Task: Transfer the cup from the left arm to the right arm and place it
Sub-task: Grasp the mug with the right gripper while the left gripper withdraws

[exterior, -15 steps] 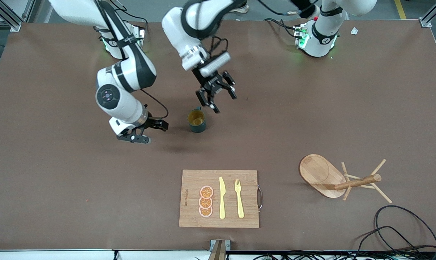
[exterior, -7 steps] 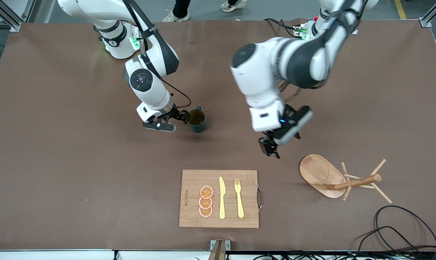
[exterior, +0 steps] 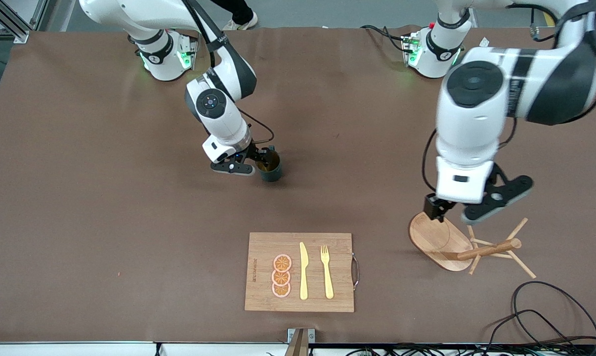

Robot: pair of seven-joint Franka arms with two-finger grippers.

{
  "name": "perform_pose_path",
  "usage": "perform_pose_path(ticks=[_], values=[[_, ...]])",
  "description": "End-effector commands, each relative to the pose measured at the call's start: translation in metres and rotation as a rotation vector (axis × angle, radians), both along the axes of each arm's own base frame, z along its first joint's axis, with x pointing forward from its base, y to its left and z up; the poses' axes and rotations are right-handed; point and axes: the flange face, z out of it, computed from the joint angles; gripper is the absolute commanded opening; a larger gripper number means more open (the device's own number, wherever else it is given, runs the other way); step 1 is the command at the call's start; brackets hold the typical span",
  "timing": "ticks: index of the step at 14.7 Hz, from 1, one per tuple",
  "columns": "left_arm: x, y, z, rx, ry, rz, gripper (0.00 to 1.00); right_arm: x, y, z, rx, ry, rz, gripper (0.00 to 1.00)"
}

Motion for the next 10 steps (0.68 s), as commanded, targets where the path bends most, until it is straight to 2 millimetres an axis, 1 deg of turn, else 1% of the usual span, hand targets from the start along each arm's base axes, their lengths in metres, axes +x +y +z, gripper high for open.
perform_pose_path(ticks=[1,2,3,5,6,8,10], values=[[-0.004,0.044,0.038,-0.144,0.027,0.04,1.0,-0.006,0.005,-0.009,0.01,-0.006,-0.02,0.89],[-0.003,0.066,0.047,-0.185,0.037,0.034,1.0,-0.007,0.005,-0.011,0.007,-0.008,-0.016,0.82],[-0.002,0.081,0.048,-0.21,0.062,0.011,1.0,-0.01,0.005,-0.014,0.001,-0.005,-0.009,0.72],[0.0,0.106,0.046,-0.232,0.11,-0.044,1.0,-0.01,0.005,-0.016,-0.003,-0.001,-0.004,0.37],[-0.001,0.112,0.047,-0.227,0.119,-0.073,1.0,-0.01,0.005,-0.016,-0.004,0.0,-0.004,0.2],[-0.001,0.116,0.048,-0.215,0.128,-0.104,1.0,-0.011,0.005,-0.018,-0.007,0.006,-0.008,0.02],[-0.001,0.118,0.048,-0.209,0.13,-0.108,1.0,-0.009,0.005,-0.017,-0.005,0.002,0.004,0.01]])
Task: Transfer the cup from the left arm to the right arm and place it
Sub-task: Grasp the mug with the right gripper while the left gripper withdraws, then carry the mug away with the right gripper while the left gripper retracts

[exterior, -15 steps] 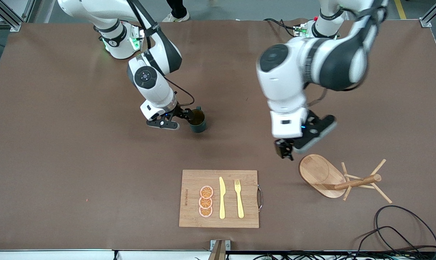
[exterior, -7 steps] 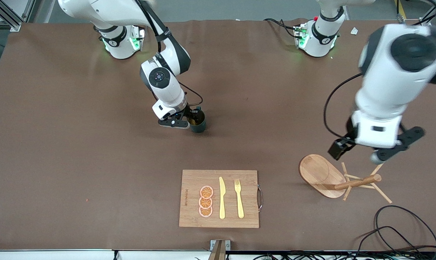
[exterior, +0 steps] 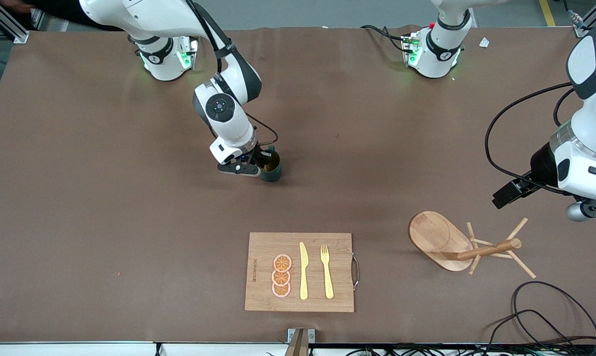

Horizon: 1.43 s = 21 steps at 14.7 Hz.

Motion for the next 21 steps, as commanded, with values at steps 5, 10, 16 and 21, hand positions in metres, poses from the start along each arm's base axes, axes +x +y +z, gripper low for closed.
perform_pose_path(ticks=[5,10,16,21], values=[[-0.007,-0.013,0.004,0.012,0.02,-0.079,1.0,0.001,-0.007,0.006,-0.013,-0.024,0.196,0.01],[-0.008,-0.021,0.003,0.011,0.023,-0.094,1.0,0.034,-0.063,0.026,-0.045,-0.034,0.478,0.01],[-0.02,-0.025,0.024,0.017,-0.008,-0.106,1.0,0.084,-0.226,0.05,-0.08,-0.069,0.905,0.01],[-0.049,-0.009,0.044,0.078,0.02,-0.26,1.0,0.102,-0.357,0.046,-0.088,-0.094,1.216,0.01]])
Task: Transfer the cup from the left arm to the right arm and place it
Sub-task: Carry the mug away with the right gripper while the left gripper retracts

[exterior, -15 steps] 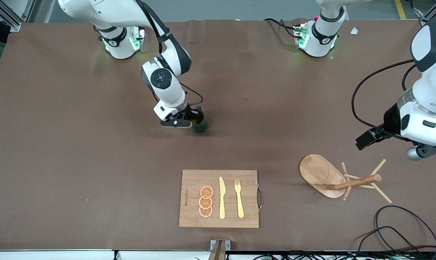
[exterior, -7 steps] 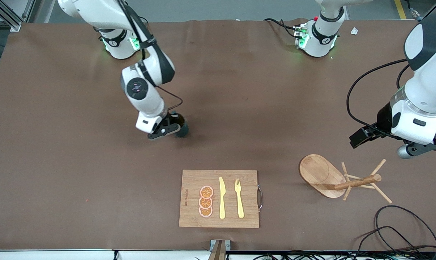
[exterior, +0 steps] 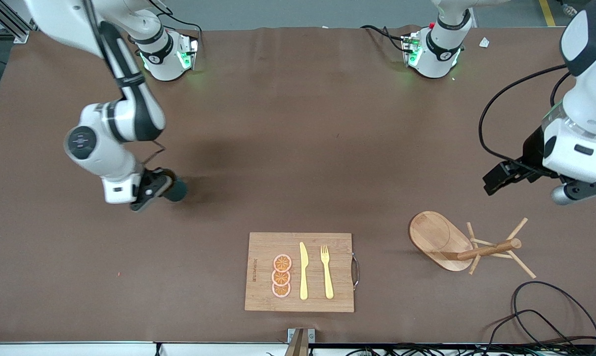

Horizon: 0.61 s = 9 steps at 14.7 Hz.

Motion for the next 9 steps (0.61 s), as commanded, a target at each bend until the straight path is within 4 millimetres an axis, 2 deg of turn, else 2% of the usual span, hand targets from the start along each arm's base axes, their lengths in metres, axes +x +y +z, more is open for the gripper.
perform_pose_path(ticks=[1,2,5,9], values=[[-0.028,0.021,0.008,0.047,0.032,-0.087,1.0,-0.007,-0.038,0.003,-0.003,-0.012,0.155,0.01],[-0.034,0.031,0.01,0.057,0.039,-0.089,1.0,-0.006,-0.048,0.004,-0.007,-0.023,0.194,0.01],[-0.047,0.043,0.022,0.078,0.037,-0.174,1.0,-0.006,-0.071,0.002,-0.018,-0.027,0.35,0.01],[-0.071,0.049,0.018,0.037,0.089,-0.204,1.0,-0.006,-0.074,0.0,-0.082,-0.012,0.506,0.01]])
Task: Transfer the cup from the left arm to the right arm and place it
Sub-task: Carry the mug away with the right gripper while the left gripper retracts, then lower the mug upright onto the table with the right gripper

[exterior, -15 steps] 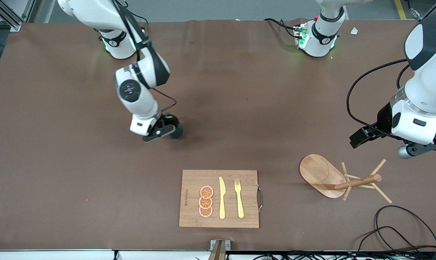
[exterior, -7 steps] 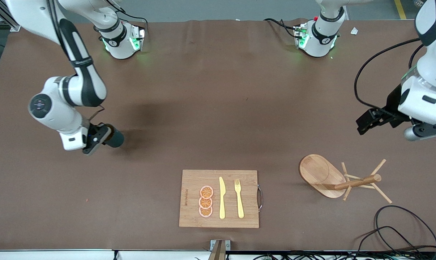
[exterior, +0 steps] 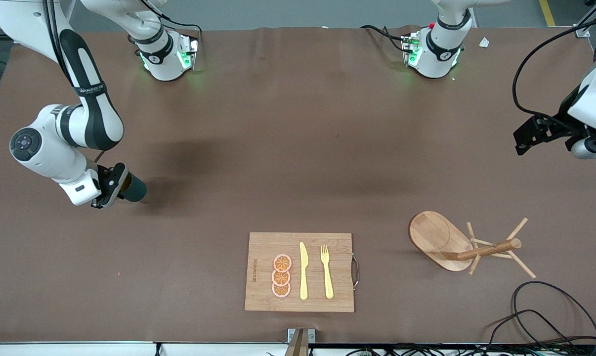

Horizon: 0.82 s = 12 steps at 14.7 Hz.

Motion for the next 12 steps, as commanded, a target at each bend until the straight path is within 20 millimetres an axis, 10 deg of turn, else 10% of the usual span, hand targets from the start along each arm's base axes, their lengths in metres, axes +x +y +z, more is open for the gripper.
perform_pose_path(ticks=[1,12], values=[[-0.026,0.006,-0.003,-0.031,0.024,-0.012,1.0,-0.008,0.001,-0.001,-0.044,-0.012,0.107,0.01],[-0.058,-0.004,-0.003,-0.046,0.094,-0.099,1.0,-0.038,0.007,-0.035,-0.044,-0.011,0.238,0.01]])
